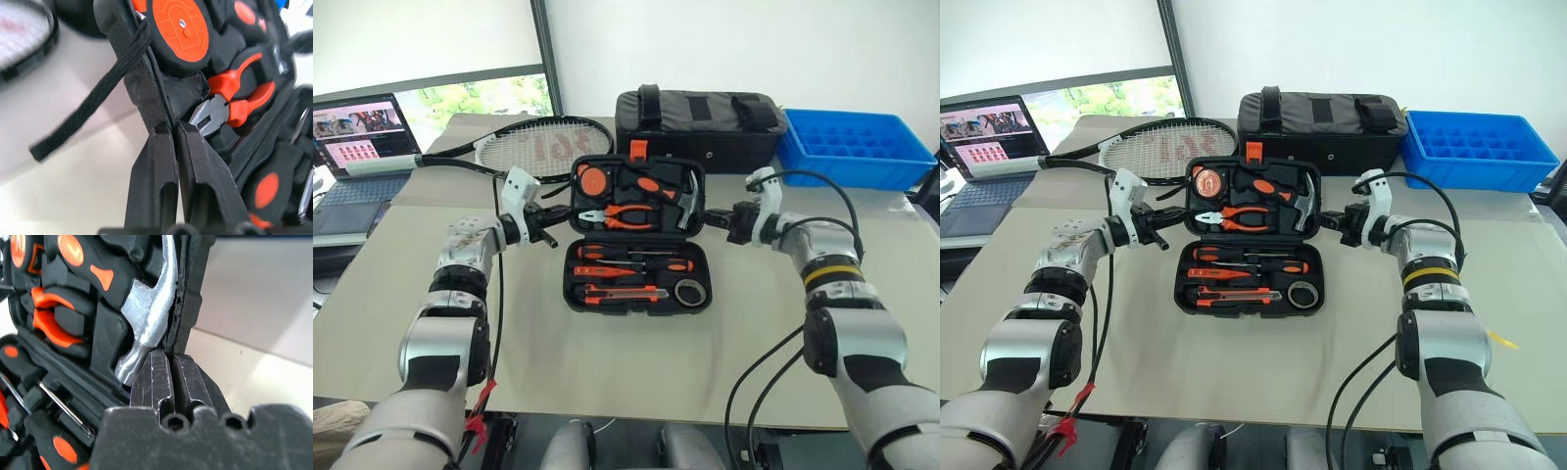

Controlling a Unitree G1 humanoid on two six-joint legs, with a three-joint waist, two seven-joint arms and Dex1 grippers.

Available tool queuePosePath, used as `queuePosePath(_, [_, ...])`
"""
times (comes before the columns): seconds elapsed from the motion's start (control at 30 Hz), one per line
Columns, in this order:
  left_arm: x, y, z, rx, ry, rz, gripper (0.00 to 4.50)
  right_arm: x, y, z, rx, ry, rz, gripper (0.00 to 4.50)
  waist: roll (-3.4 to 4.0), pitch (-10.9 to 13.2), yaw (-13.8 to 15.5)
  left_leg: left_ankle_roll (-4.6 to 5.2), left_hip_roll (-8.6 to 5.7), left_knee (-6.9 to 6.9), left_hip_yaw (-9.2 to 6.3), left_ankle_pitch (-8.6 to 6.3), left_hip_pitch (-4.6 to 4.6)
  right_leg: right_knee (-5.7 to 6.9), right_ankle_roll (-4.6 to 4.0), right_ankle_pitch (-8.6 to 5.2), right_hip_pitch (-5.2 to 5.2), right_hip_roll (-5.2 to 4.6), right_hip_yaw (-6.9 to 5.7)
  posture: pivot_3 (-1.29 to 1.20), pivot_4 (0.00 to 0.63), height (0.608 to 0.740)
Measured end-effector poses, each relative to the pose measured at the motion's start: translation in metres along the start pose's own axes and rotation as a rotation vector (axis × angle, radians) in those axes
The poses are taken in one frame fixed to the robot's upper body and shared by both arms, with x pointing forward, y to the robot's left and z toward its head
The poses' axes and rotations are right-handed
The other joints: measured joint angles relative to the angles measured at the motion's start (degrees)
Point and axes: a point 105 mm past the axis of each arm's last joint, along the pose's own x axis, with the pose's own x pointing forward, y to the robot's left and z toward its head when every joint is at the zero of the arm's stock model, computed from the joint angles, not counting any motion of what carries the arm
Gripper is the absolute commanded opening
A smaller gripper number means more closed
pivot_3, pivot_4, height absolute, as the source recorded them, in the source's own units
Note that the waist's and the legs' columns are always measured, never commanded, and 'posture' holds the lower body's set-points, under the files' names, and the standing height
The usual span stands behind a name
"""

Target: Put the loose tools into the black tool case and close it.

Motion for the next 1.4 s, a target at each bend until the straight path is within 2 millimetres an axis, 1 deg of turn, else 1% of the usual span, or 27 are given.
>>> queuePosePath(0.1, [0.001, -0.001, 0.003, 0.17, -0.023, 0.027, 0.02, -0.007, 0.003, -0.002, -0.11, -0.05, 0.026, 0.0, 0.0, 0.0, 0.0, 0.0, 0.0, 0.01, 0.02, 0.0, 0.02, -0.01, 0.02, 0.01, 0.01, -0.03, 0.0, 0.0, 0.15, 0.707])
queuePosePath(0.13, [0.0, -0.001, 0.002, 0.189, -0.027, 0.034, 0.02, -0.008, 0.004, -0.003, -0.129, -0.058, 0.03, 0.0, 0.0, 0.0, 0.0, 0.01, 0.0, 0.01, 0.03, 0.0, 0.02, -0.01, 0.02, 0.01, 0.01, -0.03, 0.01, 0.0, 0.15, 0.707])
queuePosePath(0.2, [-0.001, -0.004, -0.002, 0.258, -0.032, 0.048, 0.02, -0.011, 0.007, -0.004, -0.193, -0.085, 0.037, 0.0, 0.0, 0.0, -0.1, 0.01, 0.0, 0.01, 0.04, 0.0, 0.07, 0.01, 0.02, 0.01, 0.02, -0.03, 0.01, 0.0, 0.15, 0.707])
queuePosePath(0.3, [-0.006, -0.009, -0.013, 0.356, -0.035, 0.063, 0.02, -0.017, 0.013, -0.006, -0.301, -0.13, 0.059, 0.0, 0.0, 0.0, 0.0, 0.01, 0.01, 0.02, 0.04, 0.0, 0.07, 0.02, 0.02, 0.01, 0.02, -0.03, 0.01, 0.0, 0.15, 0.707])
queuePosePath(0.53, [-0.016, -0.017, -0.02, 0.585, -0.06, 0.094, 0.02, -0.027, 0.023, -0.015, -0.507, -0.192, 0.076, 0.0, 0.01, 0.0, 0.0, 0.02, 0.01, 0.06, 0.07, 0.0, 0.14, 0.05, 0.0, 0.03, 0.06, -0.04, 0.02, 0.0, 0.15, 0.707])
queuePosePath(0.7, [-0.028, -0.023, -0.024, 0.79, -0.053, 0.069, 0.02, -0.036, 0.032, -0.023, -0.643, -0.196, 0.117, 0.0, 0.02, 0.0, -0.1, 0.02, 0.03, 0.03, 0.11, 0.0, 0.27, 0.06, -0.01, 0.03, 0.14, -0.05, 0.04, 0.0, 0.15, 0.707])
queuePosePath(0.77, [-0.034, -0.028, -0.029, 0.85, -0.056, 0.045, 0.72, -0.041, 0.034, -0.027, -0.695, -0.194, 0.131, 0.75, 0.03, 0.0, 0.0, 0.04, 0.03, -0.01, 0.16, -0.01, 0.41, 0.06, -0.01, 0.03, 0.24, -0.08, 0.05, 0.0, 0.15, 0.707])
queuePosePath(0.8, [-0.037, -0.03, -0.032, 0.871, -0.043, 0.022, 0.96, -0.044, 0.036, -0.029, -0.735, -0.171, 0.148, 0.98, 0.06, 0.0, 0.0, 0.04, 0.02, -0.01, 0.17, -0.01, 0.45, 0.07, -0.01, 0.03, 0.29, -0.1, 0.05, 0.0, 0.15, 0.707])
queuePosePath(0.87, [-0.046, -0.033, -0.048, 0.869, 0.008, -0.013, 1.71, -0.05, 0.036, -0.032, -0.778, -0.151, 0.161, 1.66, 0.1, -0.1, 0.1, 0.05, 0.02, -0.03, 0.22, -0.02, 0.58, 0.06, -0.01, 0.03, 0.38, -0.12, 0.05, 0.0, 0.15, 0.707])
queuePosePath(0.9, [-0.052, -0.036, -0.056, 0.853, 0.024, -0.03, 2.09, -0.056, 0.034, -0.036, -0.787, -0.131, 0.159, 2.01, 0.1, -0.1, 0.1, 0.05, 0.02, -0.02, 0.22, -0.02, 0.63, 0.04, -0.01, 0.03, 0.46, -0.13, 0.04, 0.0, 0.15, 0.707])
queuePosePath(0.93, [-0.061, -0.04, -0.067, 0.83, 0.041, -0.057, 2.56, -0.065, 0.03, -0.044, -0.787, -0.098, 0.151, 2.46, 0.09, -0.1, 0.1, 0.05, 0.04, -0.01, 0.22, -0.02, 0.66, 0.02, -0.01, 0.03, 0.51, -0.13, 0.03, 0.0, 0.15, 0.707])
queuePosePath(1.0, [-0.076, -0.045, -0.08, 0.794, 0.058, -0.079, 3.23, -0.08, 0.025, -0.056, -0.782, -0.045, 0.141, 2.48, 0.09, -0.1, 0.2, 0.05, 0.05, 0.0, 0.24, -0.02, 0.66, 0.02, -0.02, 0.02, 0.52, -0.16, 0.03, 0.0, 0.15, 0.707])
queuePosePath(1.1, [-0.096, -0.044, -0.079, 0.766, 0.037, -0.056, 3.23, -0.105, 0.023, -0.073, -0.745, 0.031, 0.142, 2.48, 0.09, -0.1, 0.3, 0.05, 0.09, 0.02, 0.29, -0.02, 0.73, -0.03, -0.03, 0.01, 0.61, -0.21, 0.04, 0.0, 0.15, 0.707])
queuePosePath(1.13, [-0.105, -0.043, -0.078, 0.76, 0.032, -0.046, 3.23, -0.115, 0.024, -0.078, -0.721, 0.058, 0.143, 2.48, 0.09, -0.1, 0.3, 0.05, 0.1, 0.01, 0.29, -0.02, 0.79, -0.05, -0.03, 0.01, 0.7, -0.21, 0.05, 0.0, 0.15, 0.707])
queuePosePath(1.2, [-0.118, -0.042, -0.078, 0.755, 0.042, -0.046, 3.23, -0.127, 0.029, -0.083, -0.681, 0.088, 0.152, 2.48, 0.09, -0.1, 0.2, 0.04, 0.12, 0.02, 0.29, -0.02, 0.99, -0.15, -0.06, -0.01, 0.9, -0.21, 0.05, 0.0, 0.15, 0.707])
queuePosePath(1.27, [-0.124, -0.042, -0.077, 0.729, 0.046, -0.05, 3.23, -0.134, 0.044, -0.088, -0.611, 0.116, 0.192, 2.48, 0.09, -0.1, 0.1, 0.04, 0.12, 0.09, 0.3, -0.02, 1.05, -0.17, -0.07, -0.03, 0.97, -0.19, 0.04, 0.0, 0.15, 0.707])
queuePosePath(1.3, [-0.123, -0.041, -0.075, 0.712, 0.044, -0.046, 3.23, -0.135, 0.051, -0.089, -0.588, 0.124, 0.211, 2.48, 0.09, -0.1, 0.1, 0.04, 0.12, 0.14, 0.31, -0.02, 1.05, -0.17, -0.06, -0.04, 0.97, -0.17, 0.03, 0.0, 0.15, 0.707])
queuePosePath(1.37, [-0.121, -0.037, -0.07, 0.667, 0.037, -0.03, 3.23, -0.135, 0.067, -0.09, -0.526, 0.145, 0.264, 2.48, 0.09, -0.1, 0.0, 0.05, 0.13, 0.26, 0.3, -0.01, 1.05, -0.12, -0.05, -0.04, 0.98, -0.11, 0.02, 0.0, 0.15, 0.707])
queuePosePath(1.4, [-0.115, -0.031, -0.063, 0.614, 0.024, -0.007, 3.23, -0.139, 0.079, -0.094, -0.478, 0.18, 0.309, 2.48, 0.09, -0.1, 0.1, 0.08, 0.12, 0.3, 0.3, 0.01, 1.03, -0.08, -0.04, -0.05, 0.99, -0.11, 0.01, 0.0, 0.15, 0.707])
